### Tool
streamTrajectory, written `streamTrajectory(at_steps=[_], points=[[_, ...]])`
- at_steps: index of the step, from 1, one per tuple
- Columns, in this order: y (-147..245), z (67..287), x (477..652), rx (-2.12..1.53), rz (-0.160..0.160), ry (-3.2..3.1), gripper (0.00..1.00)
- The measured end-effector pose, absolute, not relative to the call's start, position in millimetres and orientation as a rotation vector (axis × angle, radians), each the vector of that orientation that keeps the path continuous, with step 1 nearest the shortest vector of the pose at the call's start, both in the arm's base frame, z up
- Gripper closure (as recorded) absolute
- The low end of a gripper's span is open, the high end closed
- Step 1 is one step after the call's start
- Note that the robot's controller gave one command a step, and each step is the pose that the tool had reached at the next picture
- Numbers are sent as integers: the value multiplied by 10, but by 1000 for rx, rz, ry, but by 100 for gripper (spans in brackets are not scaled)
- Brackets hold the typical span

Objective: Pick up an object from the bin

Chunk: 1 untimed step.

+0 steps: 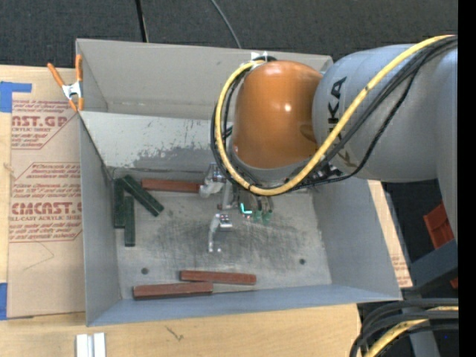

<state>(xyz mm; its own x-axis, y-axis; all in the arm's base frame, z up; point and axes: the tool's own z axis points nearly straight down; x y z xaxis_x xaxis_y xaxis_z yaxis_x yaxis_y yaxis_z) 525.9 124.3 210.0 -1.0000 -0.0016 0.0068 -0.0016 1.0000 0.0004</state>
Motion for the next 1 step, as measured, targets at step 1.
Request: streamTrajectory(at_steps=[1], points=[[1235,2141,5277,0,-2,-3143,0]])
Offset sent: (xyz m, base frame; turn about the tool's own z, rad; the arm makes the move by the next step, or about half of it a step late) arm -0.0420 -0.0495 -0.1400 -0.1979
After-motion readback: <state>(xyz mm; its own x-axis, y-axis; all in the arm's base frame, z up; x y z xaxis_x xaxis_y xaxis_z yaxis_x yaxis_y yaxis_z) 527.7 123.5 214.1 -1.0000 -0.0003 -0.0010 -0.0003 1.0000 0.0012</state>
